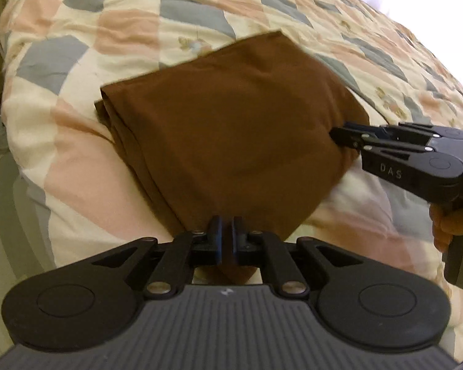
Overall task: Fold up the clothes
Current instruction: 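Press the folded shirt flat with the left tool while the right tool hovers, then lift both tools away from the folded brown shirt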
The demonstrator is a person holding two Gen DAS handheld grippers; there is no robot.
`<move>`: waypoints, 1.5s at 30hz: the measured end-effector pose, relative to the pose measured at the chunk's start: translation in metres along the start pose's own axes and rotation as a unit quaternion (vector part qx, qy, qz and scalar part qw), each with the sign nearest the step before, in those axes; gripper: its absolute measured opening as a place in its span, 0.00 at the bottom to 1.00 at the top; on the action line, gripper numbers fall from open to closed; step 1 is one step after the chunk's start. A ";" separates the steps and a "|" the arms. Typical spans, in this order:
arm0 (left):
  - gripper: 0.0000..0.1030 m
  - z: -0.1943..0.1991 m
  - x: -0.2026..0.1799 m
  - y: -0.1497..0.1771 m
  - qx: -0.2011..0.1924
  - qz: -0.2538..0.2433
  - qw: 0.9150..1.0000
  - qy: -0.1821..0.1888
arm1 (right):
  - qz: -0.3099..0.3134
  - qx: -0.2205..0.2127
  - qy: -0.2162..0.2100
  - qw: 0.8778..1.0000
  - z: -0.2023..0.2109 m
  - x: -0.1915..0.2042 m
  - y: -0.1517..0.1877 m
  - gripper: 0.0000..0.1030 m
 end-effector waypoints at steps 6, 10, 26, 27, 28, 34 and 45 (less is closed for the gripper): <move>0.05 -0.001 -0.005 0.000 0.004 0.003 1.000 -0.018 | 0.026 0.016 0.003 1.000 -0.003 0.002 0.000 0.19; 0.05 -0.004 -0.005 0.002 -0.002 0.000 1.000 -0.031 | 0.026 0.017 0.002 1.000 -0.005 0.002 0.003 0.19; 0.09 0.087 -0.022 0.005 0.050 0.056 0.991 -0.108 | -0.070 0.005 -0.006 0.998 0.110 -0.002 -0.011 0.50; 0.10 0.095 -0.024 0.006 0.057 0.059 0.990 -0.113 | -0.077 0.007 -0.007 0.997 0.121 -0.001 -0.009 0.50; 0.11 0.103 -0.027 0.008 0.061 0.060 0.990 -0.115 | -0.083 0.010 -0.009 0.996 0.132 0.000 -0.007 0.51; 0.15 0.152 -0.042 0.013 0.064 0.053 0.989 -0.122 | -0.095 0.018 -0.006 0.995 0.184 0.014 -0.007 0.61; 0.21 0.219 -0.064 0.006 0.032 0.050 0.990 -0.125 | -0.099 -0.006 -0.030 0.995 0.245 0.035 -0.037 0.63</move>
Point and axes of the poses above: each gripper's, at about its wrist camera, not at the fingertips, and z roughly against the way its jaws point, x to its left, y to its underside, the point moved 4 cm from there along -z, roughly the way its jaws point, and after that the axes turned 2 degrees about -y, right-handed, at the moved point
